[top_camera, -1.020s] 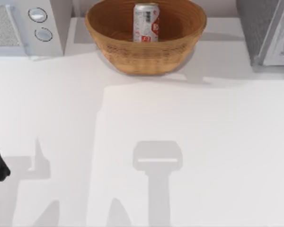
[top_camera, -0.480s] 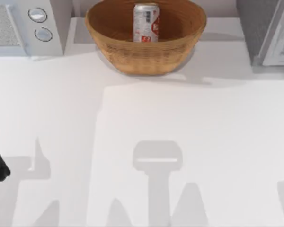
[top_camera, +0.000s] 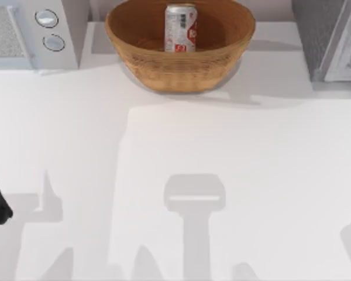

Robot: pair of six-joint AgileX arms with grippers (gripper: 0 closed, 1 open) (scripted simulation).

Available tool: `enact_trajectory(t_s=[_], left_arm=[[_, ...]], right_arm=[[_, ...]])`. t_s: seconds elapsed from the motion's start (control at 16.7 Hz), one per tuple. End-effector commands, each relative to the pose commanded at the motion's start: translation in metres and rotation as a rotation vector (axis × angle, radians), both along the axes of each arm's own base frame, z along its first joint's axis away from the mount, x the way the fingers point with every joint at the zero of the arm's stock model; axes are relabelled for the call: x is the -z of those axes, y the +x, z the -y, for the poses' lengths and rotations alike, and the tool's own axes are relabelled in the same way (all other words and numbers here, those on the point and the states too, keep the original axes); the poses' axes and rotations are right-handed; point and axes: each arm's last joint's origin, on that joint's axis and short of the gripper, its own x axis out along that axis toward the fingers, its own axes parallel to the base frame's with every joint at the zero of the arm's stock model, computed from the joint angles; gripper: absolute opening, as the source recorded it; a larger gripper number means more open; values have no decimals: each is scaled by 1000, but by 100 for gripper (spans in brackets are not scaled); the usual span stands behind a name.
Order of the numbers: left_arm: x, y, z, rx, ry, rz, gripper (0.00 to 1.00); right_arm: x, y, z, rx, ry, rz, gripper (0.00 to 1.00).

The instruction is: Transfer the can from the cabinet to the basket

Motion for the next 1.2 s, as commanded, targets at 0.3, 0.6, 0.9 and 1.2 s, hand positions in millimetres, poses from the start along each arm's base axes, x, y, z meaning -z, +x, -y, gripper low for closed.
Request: enact_trajectory(t_s=[0.3, 0.6, 0.9, 1.2], left_arm=[[0, 0, 0, 0, 0, 0, 100], [0, 0, 0, 0, 0, 0, 100], [0, 0, 0, 0, 0, 0, 100], [0, 0, 0, 0, 0, 0, 100]], right_arm=[[-1, 6, -3, 3, -5, 3, 100], [-5, 50, -41, 4, -9, 11, 100], [-6, 100, -131, 5, -1, 10, 100], [-3, 101, -237, 3, 2, 5, 100]])
